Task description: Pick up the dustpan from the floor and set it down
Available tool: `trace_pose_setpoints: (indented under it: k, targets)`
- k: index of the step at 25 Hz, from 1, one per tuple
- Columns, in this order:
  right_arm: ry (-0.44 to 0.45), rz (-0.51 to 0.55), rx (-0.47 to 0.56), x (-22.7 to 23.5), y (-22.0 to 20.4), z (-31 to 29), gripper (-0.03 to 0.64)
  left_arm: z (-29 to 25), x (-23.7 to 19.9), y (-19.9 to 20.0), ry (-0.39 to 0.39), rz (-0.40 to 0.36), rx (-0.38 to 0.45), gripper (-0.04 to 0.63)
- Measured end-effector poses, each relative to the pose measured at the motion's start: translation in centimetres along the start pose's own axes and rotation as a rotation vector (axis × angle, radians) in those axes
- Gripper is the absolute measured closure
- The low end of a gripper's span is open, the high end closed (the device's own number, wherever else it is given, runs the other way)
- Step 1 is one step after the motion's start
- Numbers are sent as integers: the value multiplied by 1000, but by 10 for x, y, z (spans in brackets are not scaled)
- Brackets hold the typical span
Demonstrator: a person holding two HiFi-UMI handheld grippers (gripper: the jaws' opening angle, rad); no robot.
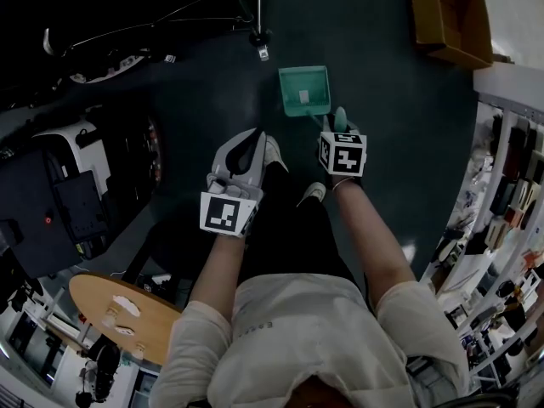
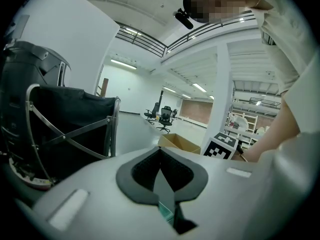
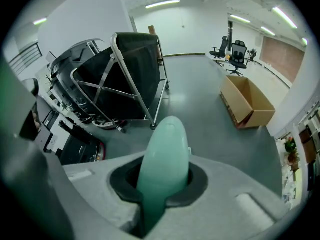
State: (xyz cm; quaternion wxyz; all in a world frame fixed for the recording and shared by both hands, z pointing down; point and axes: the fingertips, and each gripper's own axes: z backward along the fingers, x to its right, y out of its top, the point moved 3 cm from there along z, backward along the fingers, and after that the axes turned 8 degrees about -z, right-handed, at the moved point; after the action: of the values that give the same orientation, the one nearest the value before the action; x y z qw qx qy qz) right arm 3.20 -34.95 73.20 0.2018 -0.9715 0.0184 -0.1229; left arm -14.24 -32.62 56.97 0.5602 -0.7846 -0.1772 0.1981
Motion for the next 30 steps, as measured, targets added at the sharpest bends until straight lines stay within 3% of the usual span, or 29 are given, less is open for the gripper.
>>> trace_pose_setpoints:
  k: [4,5,8,12,15,18,20,23,26,30]
  targets:
    - [-14,-2,49,0,1,4,381,1,2,2,-3,4,-14,578]
    - [-30,2,72,1,2,8,358,3,3,3,-3,10,-16,578]
    - [-31,7,145,3,7,31,353,10,8,6,4,29,0,578]
    - [101,-41,262,-9,18,86,353,22,21,24,9,-4,51,578]
    - [172,11,405,-20,29,143,353,34,35,47,30,-14,93,578]
    - [143,146,578,-24,31,208,403,53,58,75,39,26,129,578]
    - [112,210,665,-25,28,247,496,68,77,99,42,48,156,578]
    - [89,226,766,-23,20,295,613,90,107,134,25,26,210,578]
    - [117,187,807,-21,4,336,624,117,141,160,15,-17,254,578]
    - [164,138,796,-12,-28,376,624,154,181,165,27,-40,282,578]
